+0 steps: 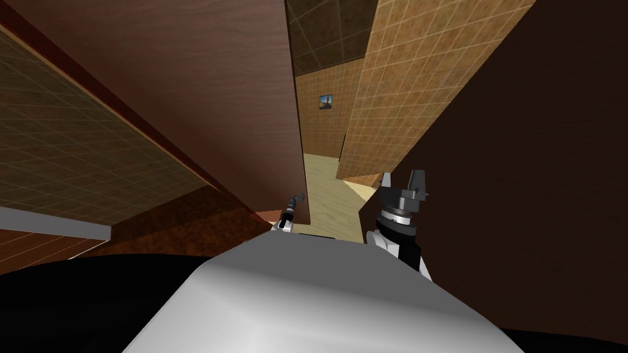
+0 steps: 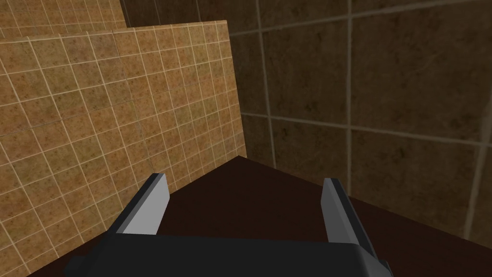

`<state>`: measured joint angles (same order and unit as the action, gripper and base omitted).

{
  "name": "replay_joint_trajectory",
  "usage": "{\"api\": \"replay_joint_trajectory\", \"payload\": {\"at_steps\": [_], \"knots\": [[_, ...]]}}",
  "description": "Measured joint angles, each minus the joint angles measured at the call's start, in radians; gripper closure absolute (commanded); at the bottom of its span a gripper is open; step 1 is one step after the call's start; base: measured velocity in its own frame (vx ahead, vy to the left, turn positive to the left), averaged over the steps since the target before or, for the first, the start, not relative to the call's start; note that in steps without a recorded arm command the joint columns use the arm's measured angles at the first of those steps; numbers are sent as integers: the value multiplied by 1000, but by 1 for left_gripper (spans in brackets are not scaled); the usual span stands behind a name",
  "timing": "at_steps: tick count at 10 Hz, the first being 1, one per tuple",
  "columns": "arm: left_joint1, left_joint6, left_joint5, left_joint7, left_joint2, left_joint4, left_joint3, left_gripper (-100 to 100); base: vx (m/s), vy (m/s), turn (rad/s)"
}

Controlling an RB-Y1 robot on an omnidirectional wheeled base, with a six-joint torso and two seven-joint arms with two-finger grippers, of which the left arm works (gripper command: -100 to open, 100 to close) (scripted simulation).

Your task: Push the door open

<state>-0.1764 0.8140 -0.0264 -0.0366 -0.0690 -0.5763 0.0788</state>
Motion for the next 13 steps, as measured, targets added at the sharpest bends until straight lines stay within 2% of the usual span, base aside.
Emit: {"api": "replay_joint_trajectory", "payload": {"at_steps": [2, 3, 4, 5, 6, 7, 9, 11, 13], "knots": [[23, -24, -1, 2, 2, -54, 0, 100, 52, -28, 18], [29, -33, 4, 5, 5, -63, 8, 100, 129, -120, 95], [2, -12, 13, 11, 2, -10, 24, 100, 91, -76, 52], [5, -8, 16, 13, -1, -12, 30, 100, 40, -9, -2], [17, -18, 16, 11, -2, -36, 30, 100, 116, -42, 38], [14, -24, 22, 15, 2, -33, 39, 100, 148, -78, 69], [5, -17, 34, 27, 5, -18, 62, 100, 124, -86, 59], [10, -17, 39, 28, 2, -30, 71, 100, 76, -56, 30], [18, -23, 49, 35, 7, -36, 89, 100, 154, -80, 75]]}}
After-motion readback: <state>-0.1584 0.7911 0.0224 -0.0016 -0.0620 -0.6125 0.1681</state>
